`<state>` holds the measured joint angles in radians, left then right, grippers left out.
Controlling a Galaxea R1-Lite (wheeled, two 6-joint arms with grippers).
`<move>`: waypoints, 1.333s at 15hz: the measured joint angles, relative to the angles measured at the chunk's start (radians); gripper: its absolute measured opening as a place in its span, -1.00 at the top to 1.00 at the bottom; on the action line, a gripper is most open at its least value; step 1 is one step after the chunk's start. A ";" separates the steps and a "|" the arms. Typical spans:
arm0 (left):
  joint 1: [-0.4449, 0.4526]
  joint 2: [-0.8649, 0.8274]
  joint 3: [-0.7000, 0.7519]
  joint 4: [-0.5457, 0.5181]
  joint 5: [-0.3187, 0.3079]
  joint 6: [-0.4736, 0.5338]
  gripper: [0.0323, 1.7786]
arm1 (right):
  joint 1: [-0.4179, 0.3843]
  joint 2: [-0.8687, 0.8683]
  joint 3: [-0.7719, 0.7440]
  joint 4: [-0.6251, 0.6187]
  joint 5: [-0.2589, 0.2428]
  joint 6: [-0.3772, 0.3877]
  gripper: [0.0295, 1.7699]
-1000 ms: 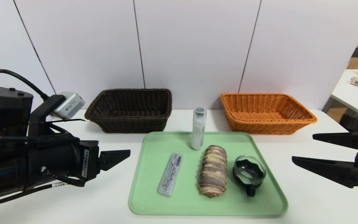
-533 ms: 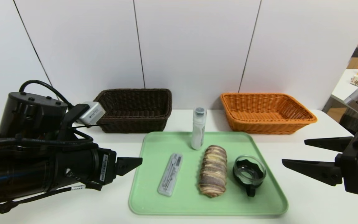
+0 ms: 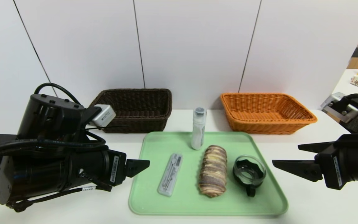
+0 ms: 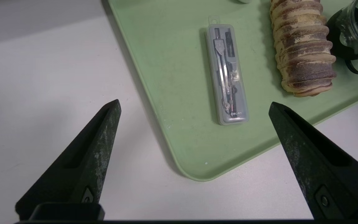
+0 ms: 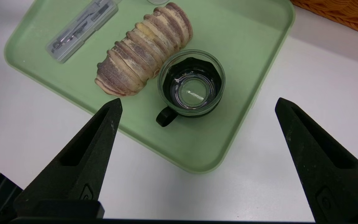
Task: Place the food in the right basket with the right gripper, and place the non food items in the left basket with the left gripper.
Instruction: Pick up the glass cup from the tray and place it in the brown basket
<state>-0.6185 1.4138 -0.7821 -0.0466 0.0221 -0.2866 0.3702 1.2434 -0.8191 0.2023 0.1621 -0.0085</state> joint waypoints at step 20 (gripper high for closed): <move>-0.041 0.039 -0.023 0.003 0.029 -0.020 -0.90 | 0.075 0.292 -0.319 0.485 -0.035 0.251 -0.92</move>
<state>-0.6600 1.4532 -0.8049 -0.0436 0.0515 -0.3064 0.4449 1.5355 -1.1381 0.6870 0.1268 0.2428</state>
